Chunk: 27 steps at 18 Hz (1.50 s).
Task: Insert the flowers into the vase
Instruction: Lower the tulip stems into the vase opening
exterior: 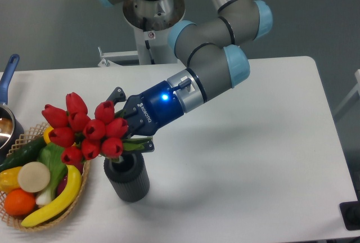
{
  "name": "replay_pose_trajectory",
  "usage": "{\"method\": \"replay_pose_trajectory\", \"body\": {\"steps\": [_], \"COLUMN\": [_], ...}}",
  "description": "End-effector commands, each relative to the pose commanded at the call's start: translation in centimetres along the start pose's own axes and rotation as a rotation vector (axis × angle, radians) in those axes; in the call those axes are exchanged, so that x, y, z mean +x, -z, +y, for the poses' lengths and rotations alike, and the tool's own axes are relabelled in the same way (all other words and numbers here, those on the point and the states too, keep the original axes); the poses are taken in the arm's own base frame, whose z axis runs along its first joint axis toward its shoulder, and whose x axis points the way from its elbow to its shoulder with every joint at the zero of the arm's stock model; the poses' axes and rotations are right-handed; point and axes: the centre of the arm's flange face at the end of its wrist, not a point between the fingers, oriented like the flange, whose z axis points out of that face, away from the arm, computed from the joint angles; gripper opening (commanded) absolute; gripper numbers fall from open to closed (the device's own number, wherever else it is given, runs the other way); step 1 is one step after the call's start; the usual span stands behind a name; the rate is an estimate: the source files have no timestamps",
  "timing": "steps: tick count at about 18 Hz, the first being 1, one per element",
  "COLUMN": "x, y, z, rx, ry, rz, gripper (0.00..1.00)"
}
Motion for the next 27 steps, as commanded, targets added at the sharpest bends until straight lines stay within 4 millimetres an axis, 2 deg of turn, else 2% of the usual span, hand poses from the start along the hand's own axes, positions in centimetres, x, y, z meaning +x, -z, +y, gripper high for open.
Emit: {"method": "replay_pose_trajectory", "body": {"steps": [4,11,20,27], "x": [-0.8,-1.4,-1.2,-1.5], "y": [0.8,1.0,0.9,1.8], "z": [1.0,3.0,5.0,5.2], "rx": [0.003,0.002,-0.001,0.004], "ry": [0.021,0.06,0.097,0.103], "rz": [-0.013,-0.015,-0.014,-0.028], "gripper": [0.38,0.39,0.39,0.39]}}
